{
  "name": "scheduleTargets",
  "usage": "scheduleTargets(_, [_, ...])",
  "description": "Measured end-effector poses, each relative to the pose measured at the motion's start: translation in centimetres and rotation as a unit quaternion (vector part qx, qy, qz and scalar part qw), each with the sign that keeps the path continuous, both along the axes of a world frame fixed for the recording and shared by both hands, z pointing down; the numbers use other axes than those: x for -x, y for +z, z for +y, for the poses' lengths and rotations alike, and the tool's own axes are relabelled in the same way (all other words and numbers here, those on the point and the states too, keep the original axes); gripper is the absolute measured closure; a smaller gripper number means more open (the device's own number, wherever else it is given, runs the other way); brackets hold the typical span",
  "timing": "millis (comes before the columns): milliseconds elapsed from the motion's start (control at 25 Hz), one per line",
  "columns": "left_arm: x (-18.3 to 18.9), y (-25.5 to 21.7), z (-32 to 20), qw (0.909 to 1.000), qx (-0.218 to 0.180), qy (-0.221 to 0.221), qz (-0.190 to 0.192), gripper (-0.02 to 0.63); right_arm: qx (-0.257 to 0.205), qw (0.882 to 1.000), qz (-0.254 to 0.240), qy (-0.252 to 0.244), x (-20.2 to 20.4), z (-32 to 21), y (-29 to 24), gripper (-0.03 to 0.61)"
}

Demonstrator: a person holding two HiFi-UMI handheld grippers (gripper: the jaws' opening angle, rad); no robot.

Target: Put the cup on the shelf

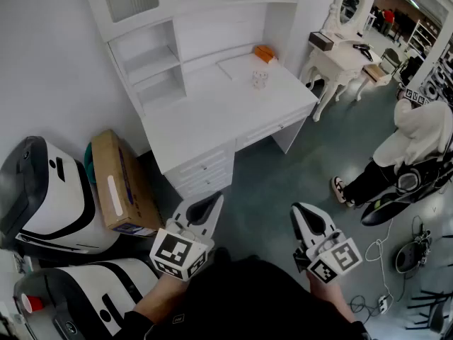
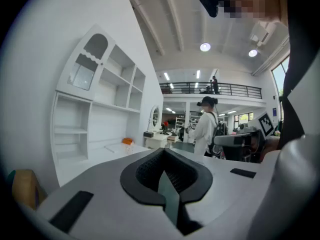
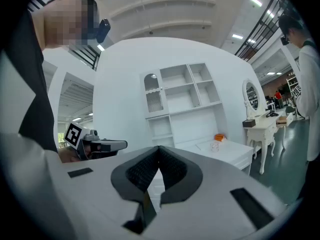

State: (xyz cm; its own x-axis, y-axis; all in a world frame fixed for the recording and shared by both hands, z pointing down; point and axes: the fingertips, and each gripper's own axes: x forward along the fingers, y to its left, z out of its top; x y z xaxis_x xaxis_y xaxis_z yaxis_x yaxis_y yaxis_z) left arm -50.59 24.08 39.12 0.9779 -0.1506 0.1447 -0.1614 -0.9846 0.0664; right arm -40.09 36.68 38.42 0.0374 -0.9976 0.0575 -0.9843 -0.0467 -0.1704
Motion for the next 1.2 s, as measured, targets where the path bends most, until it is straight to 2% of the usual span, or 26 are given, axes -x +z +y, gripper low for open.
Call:
scheduleTargets(440, [1.9,0.5,-1.7,1.0000,0.001,0.003,-0.003,0.601,0.004,1.000,-0.006,0.016,0.8,-2.0,1.0,0.563])
scheduleTargets(760, [3.3,1.9,-3.9,0.9998,0.010,0.007,-0.016,0.601,0.010,0.999,-0.047,-0.003,3.0,-4.5,2.8,0.561])
scheduleTargets(920, [3.2,2.3,-4.6,0.9997,0.014,0.008,-0.018,0.602,0.024,0.998,-0.062,-0.016,4.0,-5.1,3.9,0.561])
scheduleTargets(1200, [0.9,3.4,-6.0,0.9992,0.024,-0.001,-0.031,0.602,0.022,0.997,-0.075,-0.017,1.5,-6.0,4.4,0.561])
